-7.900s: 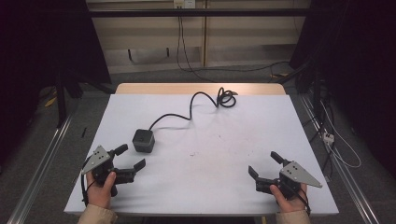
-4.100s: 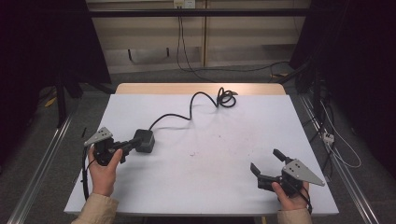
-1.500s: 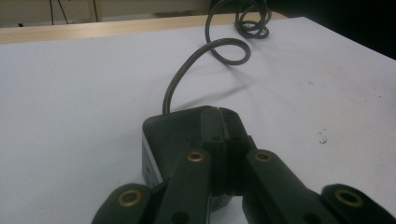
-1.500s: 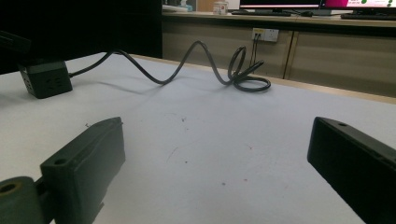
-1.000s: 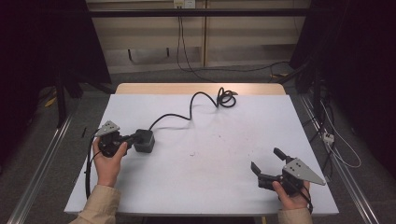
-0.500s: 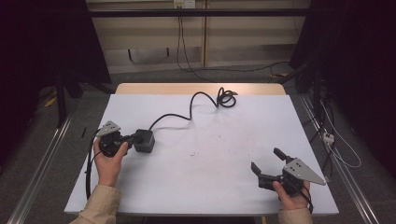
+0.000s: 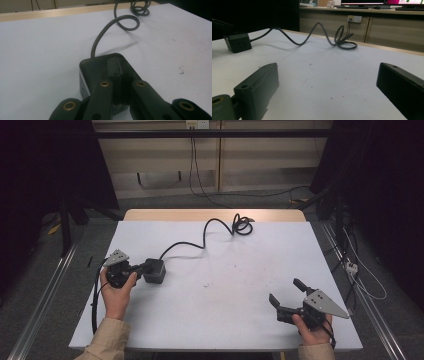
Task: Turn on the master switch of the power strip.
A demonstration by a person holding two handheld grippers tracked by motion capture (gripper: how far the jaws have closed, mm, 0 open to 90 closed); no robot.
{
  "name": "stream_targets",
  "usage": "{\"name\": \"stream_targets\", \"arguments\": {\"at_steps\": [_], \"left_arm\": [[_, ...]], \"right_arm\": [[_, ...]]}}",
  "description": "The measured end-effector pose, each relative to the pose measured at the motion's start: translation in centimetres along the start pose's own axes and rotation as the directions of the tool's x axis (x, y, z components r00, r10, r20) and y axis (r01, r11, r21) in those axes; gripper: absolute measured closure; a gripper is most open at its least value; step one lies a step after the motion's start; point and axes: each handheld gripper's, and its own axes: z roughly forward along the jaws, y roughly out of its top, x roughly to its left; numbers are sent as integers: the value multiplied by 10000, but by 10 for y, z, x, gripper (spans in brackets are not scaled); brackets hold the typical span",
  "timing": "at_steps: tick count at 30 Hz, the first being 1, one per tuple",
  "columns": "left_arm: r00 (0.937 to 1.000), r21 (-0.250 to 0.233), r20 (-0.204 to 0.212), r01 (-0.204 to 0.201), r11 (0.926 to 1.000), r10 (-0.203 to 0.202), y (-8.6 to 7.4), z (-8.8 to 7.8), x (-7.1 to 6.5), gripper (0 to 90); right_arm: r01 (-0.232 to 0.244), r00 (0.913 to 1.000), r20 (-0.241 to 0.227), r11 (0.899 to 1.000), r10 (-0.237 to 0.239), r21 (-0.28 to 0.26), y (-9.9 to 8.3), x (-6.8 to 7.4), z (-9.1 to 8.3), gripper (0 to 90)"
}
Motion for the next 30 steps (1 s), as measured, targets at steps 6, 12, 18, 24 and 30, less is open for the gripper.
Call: {"name": "stream_targets", "arguments": {"at_steps": [6,12,18,24,30], "left_arm": [[10000,-34,-15,55,10000,-55,0,0,0,900],[10000,39,5,-82,10000,82,0,0,0,900],[9999,21,-87,-127,9999,127,0,1,-1,900],[9999,34,-93,-142,9999,142,-1,1,-1,900],[9997,33,-138,-189,9998,190,-2,1,-2,900]], "right_arm": [[-11,10000,3,10000,11,6,0,0,0,35],[-2,10000,2,10000,2,1,0,0,0,35],[-13,10000,26,10000,13,2,0,0,-1,36],[-19,10000,27,10000,19,4,0,0,-1,36],[-16,10000,13,10000,16,-3,0,0,-1,36]]}}
